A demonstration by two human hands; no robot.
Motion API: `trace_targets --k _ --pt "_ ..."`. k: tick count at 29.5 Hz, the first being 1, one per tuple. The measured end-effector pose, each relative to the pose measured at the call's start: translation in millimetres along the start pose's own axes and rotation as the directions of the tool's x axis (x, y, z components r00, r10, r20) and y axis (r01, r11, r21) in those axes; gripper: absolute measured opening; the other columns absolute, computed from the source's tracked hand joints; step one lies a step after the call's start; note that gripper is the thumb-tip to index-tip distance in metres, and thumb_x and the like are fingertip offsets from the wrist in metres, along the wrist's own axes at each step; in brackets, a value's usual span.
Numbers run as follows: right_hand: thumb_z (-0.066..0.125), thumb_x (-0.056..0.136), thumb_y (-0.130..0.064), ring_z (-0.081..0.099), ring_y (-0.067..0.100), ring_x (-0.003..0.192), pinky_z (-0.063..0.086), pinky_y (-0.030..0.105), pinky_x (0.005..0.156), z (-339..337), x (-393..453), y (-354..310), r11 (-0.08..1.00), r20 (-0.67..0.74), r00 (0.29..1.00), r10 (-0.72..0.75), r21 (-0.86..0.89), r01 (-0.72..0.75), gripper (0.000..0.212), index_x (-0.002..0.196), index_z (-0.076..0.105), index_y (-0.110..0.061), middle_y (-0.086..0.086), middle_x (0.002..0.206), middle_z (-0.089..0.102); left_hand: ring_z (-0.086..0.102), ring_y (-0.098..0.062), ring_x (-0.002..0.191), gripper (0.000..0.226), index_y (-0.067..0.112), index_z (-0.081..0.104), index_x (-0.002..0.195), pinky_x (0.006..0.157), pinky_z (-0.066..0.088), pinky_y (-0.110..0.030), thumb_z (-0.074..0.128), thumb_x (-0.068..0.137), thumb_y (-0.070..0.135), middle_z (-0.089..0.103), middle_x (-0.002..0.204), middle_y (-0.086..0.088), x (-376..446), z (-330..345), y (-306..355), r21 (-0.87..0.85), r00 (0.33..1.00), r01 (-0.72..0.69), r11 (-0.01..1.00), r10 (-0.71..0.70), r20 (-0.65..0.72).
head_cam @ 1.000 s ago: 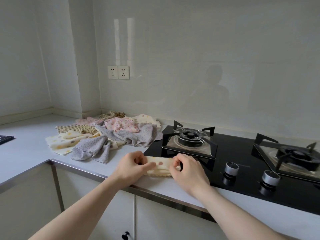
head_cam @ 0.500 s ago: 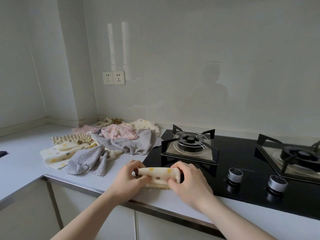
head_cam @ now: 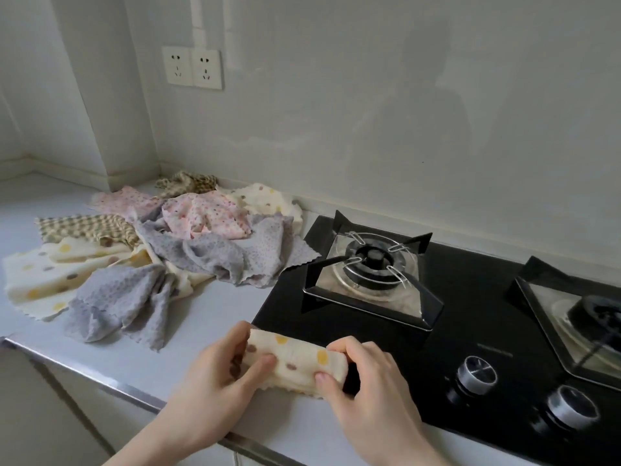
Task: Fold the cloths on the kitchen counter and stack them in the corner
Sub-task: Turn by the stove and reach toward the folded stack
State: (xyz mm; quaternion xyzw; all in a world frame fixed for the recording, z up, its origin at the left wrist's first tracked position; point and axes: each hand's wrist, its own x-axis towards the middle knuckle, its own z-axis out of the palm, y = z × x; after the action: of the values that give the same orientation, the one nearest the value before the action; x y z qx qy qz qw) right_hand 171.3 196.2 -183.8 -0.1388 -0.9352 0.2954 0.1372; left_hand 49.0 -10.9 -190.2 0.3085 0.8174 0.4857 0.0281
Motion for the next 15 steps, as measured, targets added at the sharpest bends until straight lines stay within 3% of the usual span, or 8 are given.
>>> trace_targets --k 2,4,7,9,11,13,15 --pt "0.051 0.081 -0.066 0.044 -0.006 0.105 0.042 0.017 0.082 -0.1 1.1 -1.3 0.999 0.055 0.998 0.035 -0.011 -0.035 0.033 0.109 0.051 -0.049 -0.029 0.103 0.052 0.056 -0.018 0.066 0.018 0.020 0.059 0.093 0.066 0.049 -0.035 0.070 0.093 0.034 0.061 0.074 0.000 1.1 -2.6 7.2 -0.033 0.998 0.054 0.998 -0.053 0.040" --pt "0.053 0.082 -0.063 0.044 -0.004 0.106 0.042 0.018 0.088 -9.1 5.5 -7.5 0.996 0.140 0.986 0.091 0.013 -0.093 0.033 0.111 0.054 -0.048 -0.029 0.105 0.051 0.052 -0.008 0.061 0.015 0.032 0.059 0.088 0.063 0.046 -0.028 0.072 0.092 0.026 0.061 0.068 0.008 5.5 -4.5 18.5 -0.061 0.987 0.142 0.988 -0.136 0.090" --pt "0.064 0.086 -0.048 0.050 0.004 0.105 0.045 0.026 0.094 -35.0 15.7 -24.3 0.965 0.316 0.922 0.222 0.065 -0.255 0.023 0.107 0.060 -0.044 -0.019 0.107 0.055 0.054 -0.011 0.064 0.016 0.027 0.059 0.087 0.065 0.047 -0.032 0.071 0.087 0.036 0.062 0.070 0.006 9.3 -7.6 35.1 -0.075 0.926 0.349 0.934 -0.331 0.181" --pt "0.067 0.087 -0.039 0.056 0.004 0.093 0.052 0.030 0.087 -64.3 22.1 -44.0 0.937 0.427 0.854 0.297 0.042 -0.347 0.010 0.095 0.061 -0.039 -0.015 0.099 0.060 0.050 -0.013 0.063 0.030 0.016 0.055 0.084 0.062 0.044 -0.031 0.071 0.085 0.042 0.056 0.070 0.002 5.1 -16.0 50.3 -0.048 0.840 0.498 0.866 -0.467 0.275" --pt "0.067 0.090 -0.033 0.056 0.003 0.081 0.052 0.029 0.077 -101.5 19.9 -71.2 0.927 0.539 0.781 0.315 0.001 -0.374 0.014 0.084 0.056 -0.038 -0.014 0.090 0.061 0.049 -0.010 0.062 0.031 0.013 0.056 0.082 0.062 0.043 -0.029 0.074 0.086 0.038 0.056 0.068 0.005 -8.4 -26.4 72.4 -0.042 0.772 0.583 0.811 -0.538 0.338" --pt "0.065 0.092 -0.034 0.054 0.002 0.076 0.046 0.024 0.069 -138.8 8.2 -95.2 0.932 0.605 0.736 0.304 -0.031 -0.361 0.018 0.081 0.052 -0.040 -0.015 0.085 0.058 0.053 -0.011 0.065 0.030 0.013 0.060 0.082 0.065 0.044 -0.032 0.075 0.084 0.039 0.061 0.068 0.006 -25.6 -39.1 104.1 -0.067 0.757 0.601 0.796 -0.541 0.366" --pt "0.066 0.092 -0.038 0.057 0.002 0.073 0.046 0.023 0.068 -175.5 -6.3 -110.4 0.930 0.586 0.751 0.304 -0.014 -0.366 0.018 0.080 0.053 -0.039 -0.013 0.082 0.060 0.053 -0.012 0.069 0.050 0.005 0.060 0.089 0.068 0.043 -0.033 0.073 0.079 0.051 0.060 0.072 0.005 -37.9 -51.2 137.2 -0.135 0.775 0.593 0.794 -0.517 0.362"
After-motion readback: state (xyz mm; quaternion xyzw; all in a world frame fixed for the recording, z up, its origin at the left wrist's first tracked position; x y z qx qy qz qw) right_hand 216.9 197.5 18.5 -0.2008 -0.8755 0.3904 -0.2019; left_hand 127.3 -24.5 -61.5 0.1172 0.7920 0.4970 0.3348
